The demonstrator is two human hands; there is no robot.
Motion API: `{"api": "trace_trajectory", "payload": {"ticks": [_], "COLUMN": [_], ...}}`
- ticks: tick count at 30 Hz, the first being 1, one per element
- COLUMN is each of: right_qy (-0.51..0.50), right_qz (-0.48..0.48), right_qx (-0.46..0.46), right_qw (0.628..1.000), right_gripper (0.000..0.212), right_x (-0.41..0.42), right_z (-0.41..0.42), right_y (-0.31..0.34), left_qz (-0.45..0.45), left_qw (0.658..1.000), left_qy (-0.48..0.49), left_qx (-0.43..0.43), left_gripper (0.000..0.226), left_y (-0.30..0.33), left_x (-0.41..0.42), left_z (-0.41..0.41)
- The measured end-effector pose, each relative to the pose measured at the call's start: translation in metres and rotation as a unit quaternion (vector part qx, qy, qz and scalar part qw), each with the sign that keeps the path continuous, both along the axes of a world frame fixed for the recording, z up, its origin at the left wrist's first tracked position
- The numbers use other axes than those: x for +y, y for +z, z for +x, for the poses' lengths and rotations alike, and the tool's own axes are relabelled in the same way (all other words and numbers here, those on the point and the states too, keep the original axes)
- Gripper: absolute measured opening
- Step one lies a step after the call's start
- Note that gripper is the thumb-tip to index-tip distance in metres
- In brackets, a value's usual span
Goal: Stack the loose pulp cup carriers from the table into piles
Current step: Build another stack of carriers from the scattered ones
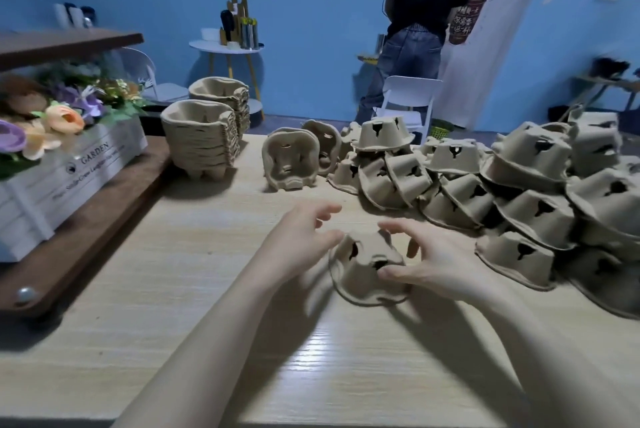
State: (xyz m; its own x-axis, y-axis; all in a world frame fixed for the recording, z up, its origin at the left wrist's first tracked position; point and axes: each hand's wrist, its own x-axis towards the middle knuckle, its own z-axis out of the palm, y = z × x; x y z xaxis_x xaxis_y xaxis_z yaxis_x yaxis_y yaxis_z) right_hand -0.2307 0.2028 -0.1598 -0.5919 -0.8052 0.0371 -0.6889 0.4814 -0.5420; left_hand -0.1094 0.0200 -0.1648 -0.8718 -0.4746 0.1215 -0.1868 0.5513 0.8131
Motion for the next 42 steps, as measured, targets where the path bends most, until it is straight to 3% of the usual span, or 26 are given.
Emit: {"api": "trace_trajectory", "payload": {"ticks": [2, 6, 11, 14, 19, 22, 24, 26, 28, 31, 37, 39, 42], "right_qy": [0.007, 0.056, -0.015, -0.030, -0.028, 0.018, 0.020, 0.007, -0.009, -0.039, -0.046, -0.071, -0.168], "right_qz": [0.008, 0.022, -0.190, -0.199, -0.254, -0.275, -0.318, -0.352, -0.369, -0.378, -0.325, -0.325, -0.302], "right_qx": [0.005, -0.016, -0.162, -0.253, -0.424, -0.480, -0.482, -0.459, -0.395, -0.313, -0.331, -0.223, 0.048], "right_qw": [1.000, 0.998, 0.968, 0.946, 0.869, 0.833, 0.816, 0.816, 0.841, 0.870, 0.885, 0.916, 0.937], "right_gripper": [0.054, 0.050, 0.022, 0.014, 0.035, 0.036, 0.036, 0.051, 0.057, 0.015, 0.013, 0.016, 0.026], "right_x": [-0.006, -0.014, -0.032, -0.044, -0.061, -0.067, -0.074, -0.077, -0.075, -0.073, -0.074, -0.070, -0.057], "right_z": [-0.001, -0.003, -0.016, -0.019, -0.016, -0.010, -0.010, -0.012, -0.013, -0.006, 0.004, -0.004, -0.035], "right_y": [0.003, 0.001, 0.002, 0.006, 0.012, 0.014, 0.006, -0.001, -0.009, -0.020, -0.021, -0.020, -0.011], "left_qz": [0.011, 0.030, 0.095, 0.141, 0.137, 0.075, 0.088, 0.128, 0.182, 0.237, 0.238, 0.225, 0.204], "left_qw": [1.000, 0.999, 0.987, 0.975, 0.969, 0.975, 0.971, 0.966, 0.961, 0.957, 0.965, 0.970, 0.975], "left_qy": [0.001, -0.007, -0.083, -0.113, -0.122, -0.024, 0.032, 0.066, 0.081, 0.083, 0.054, 0.056, 0.066], "left_qx": [0.012, 0.038, 0.094, 0.126, 0.165, 0.208, 0.219, 0.214, 0.192, 0.143, 0.092, 0.070, 0.060], "left_gripper": [0.042, 0.041, 0.049, 0.055, 0.043, 0.030, 0.029, 0.025, 0.019, 0.011, 0.034, 0.036, 0.037], "left_y": [-0.001, -0.009, -0.012, -0.001, 0.019, 0.018, 0.014, 0.008, 0.000, -0.009, -0.007, -0.009, -0.013], "left_x": [-0.003, -0.013, -0.022, -0.025, -0.042, -0.051, -0.056, -0.058, -0.060, -0.062, -0.062, -0.064, -0.066], "left_z": [-0.005, -0.004, 0.006, 0.006, 0.005, 0.000, -0.001, 0.002, 0.005, 0.006, 0.012, 0.012, 0.009]}}
